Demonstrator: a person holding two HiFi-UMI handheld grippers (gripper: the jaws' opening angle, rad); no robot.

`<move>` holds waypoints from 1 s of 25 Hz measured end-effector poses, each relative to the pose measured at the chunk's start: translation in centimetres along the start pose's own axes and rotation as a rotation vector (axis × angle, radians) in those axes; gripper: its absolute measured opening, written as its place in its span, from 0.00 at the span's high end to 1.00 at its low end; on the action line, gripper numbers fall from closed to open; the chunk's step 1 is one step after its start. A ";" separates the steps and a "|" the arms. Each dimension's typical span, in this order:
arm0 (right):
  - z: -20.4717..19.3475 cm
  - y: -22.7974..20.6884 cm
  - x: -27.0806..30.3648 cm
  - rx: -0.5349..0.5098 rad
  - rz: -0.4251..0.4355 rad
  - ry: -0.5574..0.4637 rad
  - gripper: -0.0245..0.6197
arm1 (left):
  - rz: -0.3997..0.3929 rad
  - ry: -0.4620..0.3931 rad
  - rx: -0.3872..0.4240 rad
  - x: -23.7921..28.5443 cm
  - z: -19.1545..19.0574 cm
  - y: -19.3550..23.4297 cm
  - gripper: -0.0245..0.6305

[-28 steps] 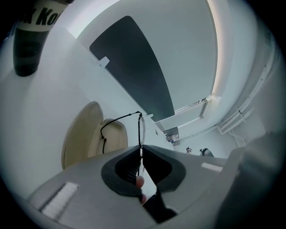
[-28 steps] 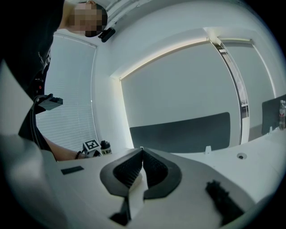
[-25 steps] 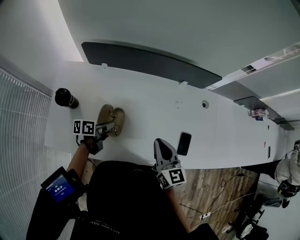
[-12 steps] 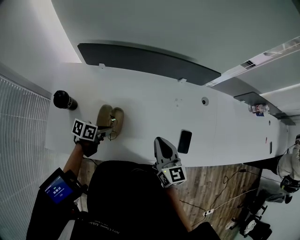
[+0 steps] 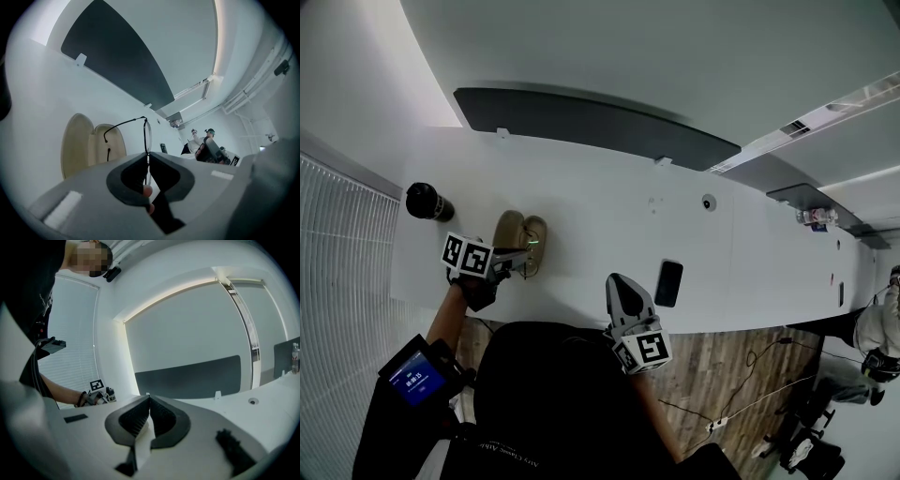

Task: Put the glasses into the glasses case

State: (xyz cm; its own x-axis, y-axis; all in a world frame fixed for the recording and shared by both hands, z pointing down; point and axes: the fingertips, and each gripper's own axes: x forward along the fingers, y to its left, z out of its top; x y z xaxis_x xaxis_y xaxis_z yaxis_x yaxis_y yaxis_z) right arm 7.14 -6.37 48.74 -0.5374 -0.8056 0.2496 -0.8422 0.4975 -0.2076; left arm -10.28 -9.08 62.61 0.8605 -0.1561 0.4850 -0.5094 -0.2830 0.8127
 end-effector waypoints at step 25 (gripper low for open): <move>-15.9 9.7 11.0 -0.844 0.622 0.341 0.69 | -0.257 -0.073 -0.250 -2.7 0.5 -0.6 0.93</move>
State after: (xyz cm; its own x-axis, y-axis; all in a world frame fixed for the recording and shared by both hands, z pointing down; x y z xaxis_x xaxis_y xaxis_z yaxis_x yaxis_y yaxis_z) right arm -7.60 -5.32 64.53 -0.7523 -0.2715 0.6003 -0.1091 0.9499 0.2929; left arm -12.27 -8.98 60.62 0.9546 -0.1793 0.2380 -0.2557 -0.0827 0.9632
